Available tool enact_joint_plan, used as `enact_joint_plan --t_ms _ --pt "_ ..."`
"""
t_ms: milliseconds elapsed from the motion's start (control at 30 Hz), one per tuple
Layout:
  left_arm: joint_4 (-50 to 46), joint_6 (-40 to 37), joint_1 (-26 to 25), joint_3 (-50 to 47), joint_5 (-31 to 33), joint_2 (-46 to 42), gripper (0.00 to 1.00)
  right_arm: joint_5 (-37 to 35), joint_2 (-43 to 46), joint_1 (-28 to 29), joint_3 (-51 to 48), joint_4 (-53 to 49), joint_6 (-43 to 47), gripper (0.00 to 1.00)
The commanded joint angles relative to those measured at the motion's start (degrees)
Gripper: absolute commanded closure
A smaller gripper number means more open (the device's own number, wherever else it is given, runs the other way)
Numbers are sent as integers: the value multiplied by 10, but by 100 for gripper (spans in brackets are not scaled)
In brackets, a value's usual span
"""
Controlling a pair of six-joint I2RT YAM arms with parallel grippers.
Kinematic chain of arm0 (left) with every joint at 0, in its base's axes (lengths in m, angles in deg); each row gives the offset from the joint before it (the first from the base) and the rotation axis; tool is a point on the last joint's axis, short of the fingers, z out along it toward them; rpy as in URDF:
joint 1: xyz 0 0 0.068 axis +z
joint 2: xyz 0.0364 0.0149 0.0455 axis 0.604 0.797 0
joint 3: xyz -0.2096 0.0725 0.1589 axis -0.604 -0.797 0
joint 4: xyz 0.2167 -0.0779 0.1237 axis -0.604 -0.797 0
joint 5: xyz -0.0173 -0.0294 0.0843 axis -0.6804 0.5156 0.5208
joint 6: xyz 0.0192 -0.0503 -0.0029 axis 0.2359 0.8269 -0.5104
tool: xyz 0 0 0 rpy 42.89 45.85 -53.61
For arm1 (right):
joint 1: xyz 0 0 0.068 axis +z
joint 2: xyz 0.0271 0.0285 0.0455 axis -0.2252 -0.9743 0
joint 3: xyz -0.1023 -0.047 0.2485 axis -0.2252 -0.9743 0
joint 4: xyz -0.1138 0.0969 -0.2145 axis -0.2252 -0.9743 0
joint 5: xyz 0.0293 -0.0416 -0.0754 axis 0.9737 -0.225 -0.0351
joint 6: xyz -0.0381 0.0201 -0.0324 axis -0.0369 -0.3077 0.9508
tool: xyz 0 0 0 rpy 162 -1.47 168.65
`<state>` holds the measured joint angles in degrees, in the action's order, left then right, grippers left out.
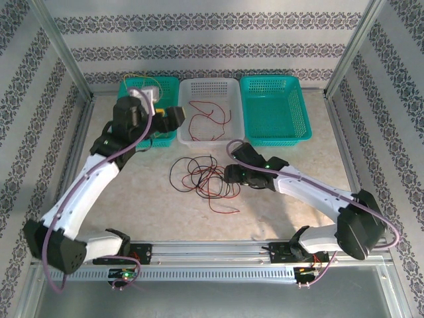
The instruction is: Untangle the cables
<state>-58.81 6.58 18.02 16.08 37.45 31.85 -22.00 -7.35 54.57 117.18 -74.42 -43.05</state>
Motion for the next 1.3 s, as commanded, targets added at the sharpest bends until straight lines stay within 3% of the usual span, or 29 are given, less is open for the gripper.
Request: enact_joint_plan --t_ms 0,100,267,433,633,933,1267 --pt "-48 16 -5 -74 -56 -36 30 21 -36 11 26 8 7 35" --pt "-38 64 -4 -141 -84 -69 35 40 -74 39 57 10 24 36" --pt "-43 110 -4 -205 -68 -94 41 59 -146 94 115 -16 60 28" --pt "-41 125 3 -212 -67 -96 43 75 -205 115 149 -29 73 28" --pt "-36 131 11 -206 -73 -96 45 42 -269 123 208 -68 98 28" --pt "-36 131 16 -207 -78 -103 45 36 -319 123 249 -89 119 42" --pt "-35 127 19 -199 -84 -104 45 7 -272 123 224 -73 123 85"
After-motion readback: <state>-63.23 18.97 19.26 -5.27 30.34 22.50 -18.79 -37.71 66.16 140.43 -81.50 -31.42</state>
